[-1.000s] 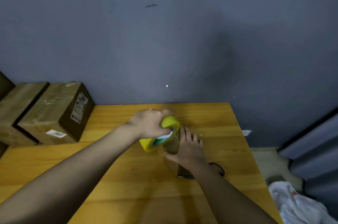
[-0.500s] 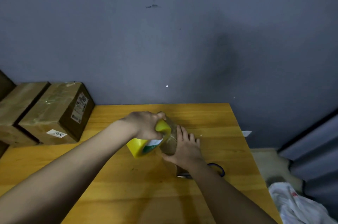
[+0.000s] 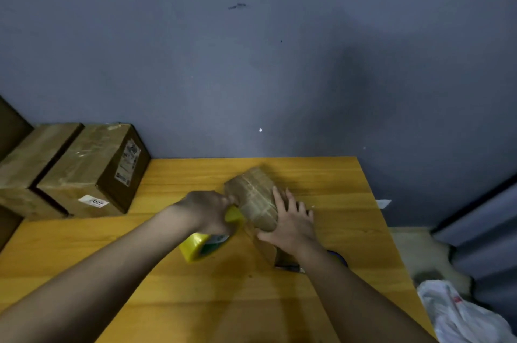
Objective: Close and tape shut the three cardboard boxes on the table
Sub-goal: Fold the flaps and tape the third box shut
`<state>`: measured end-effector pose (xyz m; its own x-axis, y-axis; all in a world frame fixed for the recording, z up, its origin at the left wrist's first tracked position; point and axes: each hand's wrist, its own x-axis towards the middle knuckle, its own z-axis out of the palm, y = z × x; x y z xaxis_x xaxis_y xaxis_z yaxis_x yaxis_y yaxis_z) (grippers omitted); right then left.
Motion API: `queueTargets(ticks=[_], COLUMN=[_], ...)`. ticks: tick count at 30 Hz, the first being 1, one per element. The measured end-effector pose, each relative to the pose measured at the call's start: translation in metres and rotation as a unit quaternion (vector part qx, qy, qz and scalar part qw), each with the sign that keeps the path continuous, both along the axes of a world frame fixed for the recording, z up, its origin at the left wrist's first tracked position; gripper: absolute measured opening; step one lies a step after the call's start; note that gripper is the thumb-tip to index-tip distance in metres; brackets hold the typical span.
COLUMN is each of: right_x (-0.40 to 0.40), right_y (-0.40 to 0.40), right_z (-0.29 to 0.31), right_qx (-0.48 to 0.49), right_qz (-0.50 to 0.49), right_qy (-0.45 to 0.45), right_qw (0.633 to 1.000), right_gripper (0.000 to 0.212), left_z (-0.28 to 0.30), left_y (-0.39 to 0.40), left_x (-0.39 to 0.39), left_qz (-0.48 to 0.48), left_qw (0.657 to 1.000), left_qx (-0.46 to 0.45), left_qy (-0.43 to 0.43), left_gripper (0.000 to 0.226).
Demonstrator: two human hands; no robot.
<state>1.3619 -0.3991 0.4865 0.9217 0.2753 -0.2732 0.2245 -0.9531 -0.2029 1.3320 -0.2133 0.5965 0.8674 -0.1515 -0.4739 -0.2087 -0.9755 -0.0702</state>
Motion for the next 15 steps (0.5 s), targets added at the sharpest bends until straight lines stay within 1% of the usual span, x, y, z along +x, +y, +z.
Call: queueTargets(ticks=[4,7,9,12,13,15], right_x=[-0.001,-0.002,-0.003,-0.006,-0.005,-0.003], right_y=[-0.001,-0.001,0.002,0.007,0.007,0.007], right_z=[0.0,-0.002,-0.008,-0.015,-0.015,-0.013], right_qx=[-0.005,-0.01,-0.013,-0.009,-0.002,0.008], right_qz=[0.011,0.018,0.056,0.157,0.176,0.177], right_qy=[-0.002,-0.018,-0.064,-0.147,-0.149,-0.109], right_qw=[1.0,1.0,0.996,0.977,0.973,0.978], right_gripper=[0.106,0.105,0.102,0.085,0.08,0.074], left_z=[-0.022,-0.035,-0.041,-0.048,-0.05,-0.052], left_y=[0.001,0.003,0.005,0.006,0.006,0.005], left_x=[-0.007,-0.012,-0.013,-0.014,-0.013,-0.01], left_qz=[0.005,0.007,0.013,0.018,0.019,0.021], left_qw=[1.0,1.0,0.999,0.999,0.998,0.998], left_qx=[-0.003,-0.015,-0.024,-0.034,-0.038,-0.046], left_qy=[-0.011,-0.025,-0.029,-0.036,-0.04,-0.047], left_gripper=[0.064,0.068,0.071,0.07,0.07,0.069])
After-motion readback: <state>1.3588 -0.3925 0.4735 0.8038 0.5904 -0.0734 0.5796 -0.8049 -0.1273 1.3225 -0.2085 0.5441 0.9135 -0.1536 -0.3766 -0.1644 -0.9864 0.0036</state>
